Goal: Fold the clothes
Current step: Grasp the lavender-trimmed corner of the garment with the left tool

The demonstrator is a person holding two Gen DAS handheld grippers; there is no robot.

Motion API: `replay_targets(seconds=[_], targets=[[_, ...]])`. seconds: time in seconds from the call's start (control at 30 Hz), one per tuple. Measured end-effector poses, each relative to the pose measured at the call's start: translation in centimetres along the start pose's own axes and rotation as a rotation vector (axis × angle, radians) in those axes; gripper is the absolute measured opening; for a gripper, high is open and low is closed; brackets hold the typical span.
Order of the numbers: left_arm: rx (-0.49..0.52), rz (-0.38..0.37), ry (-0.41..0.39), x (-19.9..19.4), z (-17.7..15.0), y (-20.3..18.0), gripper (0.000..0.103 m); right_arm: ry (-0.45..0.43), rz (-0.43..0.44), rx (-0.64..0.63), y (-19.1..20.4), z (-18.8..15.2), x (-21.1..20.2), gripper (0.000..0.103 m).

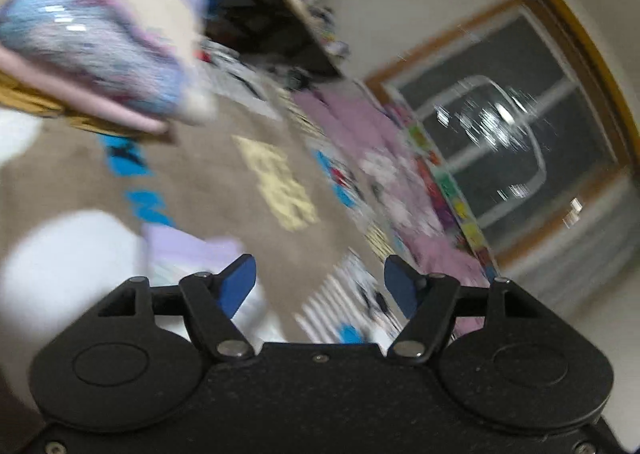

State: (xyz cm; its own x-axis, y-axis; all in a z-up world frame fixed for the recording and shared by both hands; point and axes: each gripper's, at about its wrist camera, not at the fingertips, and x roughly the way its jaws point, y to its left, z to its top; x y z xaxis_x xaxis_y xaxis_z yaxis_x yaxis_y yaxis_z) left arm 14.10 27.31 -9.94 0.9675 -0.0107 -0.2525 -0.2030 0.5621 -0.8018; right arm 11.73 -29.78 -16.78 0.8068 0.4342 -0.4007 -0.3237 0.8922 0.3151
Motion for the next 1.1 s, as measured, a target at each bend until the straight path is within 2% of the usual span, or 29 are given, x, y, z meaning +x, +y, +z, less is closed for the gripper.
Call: replay_targets(seconds=[0.1,0.17,0.2,0.3,0.33,0.43,0.5,0.6,0.7,0.87,0.97,1.1], targets=[[0.116,-0.048,0.066,0.2,-1.9,-3.4,0.075,-0.065,-0.039,0.081,-1.3,0.3,-1.2,0.054],[0.238,-0.057,0.107,0.9,-4.2,-6.4,0.081,-0.108,-0.077,0.174,-3.0,0.4,-2.3,0.054],[0.298,-0.063,0.129,1.2,-5.4,-7.9,0.087,-0.127,-0.092,0.237,-4.1,0.4,-2.9,0.054],[0.477,-0.118,0.220,1.4,-10.2,-12.3,0.090,-0.184,-0.112,0.435,-7.7,-0.3,-4.7,0.054],[0.548,-0.128,0.249,1.3,-12.1,-13.6,0.093,-0.204,-0.115,0.497,-8.9,-0.6,-5.3,0.054],[0.788,-0.171,0.313,0.5,-18.5,-17.2,0.093,-0.260,-0.121,0.664,-12.0,-1.4,-7.1,0.055],[0.946,-0.215,0.362,-0.1,-23.3,-19.4,0.093,-0.289,-0.121,0.731,-13.4,-2.0,-8.1,0.055],[1.133,-0.287,0.418,-1.1,-29.9,-21.9,0.093,-0.332,-0.111,0.812,-15.1,-2.5,-9.3,0.059],[1.343,-0.350,0.431,-2.0,-36.2,-24.1,0.093,-0.354,-0.088,0.873,-16.8,-2.4,-10.0,0.062],[1.697,-0.403,0.337,-3.2,-44.6,-26.0,0.093,-0.394,-0.051,0.924,-18.4,-2.1,-11.0,0.064],[1.835,-0.394,0.307,-2.9,-48.2,-26.6,0.091,-0.420,-0.040,0.938,-19.3,-1.9,-11.8,0.065],[1.928,-0.381,0.297,-1.9,-51.1,-27.4,0.082,-0.447,-0.075,0.949,-20.4,-2.0,-13.5,0.065]])
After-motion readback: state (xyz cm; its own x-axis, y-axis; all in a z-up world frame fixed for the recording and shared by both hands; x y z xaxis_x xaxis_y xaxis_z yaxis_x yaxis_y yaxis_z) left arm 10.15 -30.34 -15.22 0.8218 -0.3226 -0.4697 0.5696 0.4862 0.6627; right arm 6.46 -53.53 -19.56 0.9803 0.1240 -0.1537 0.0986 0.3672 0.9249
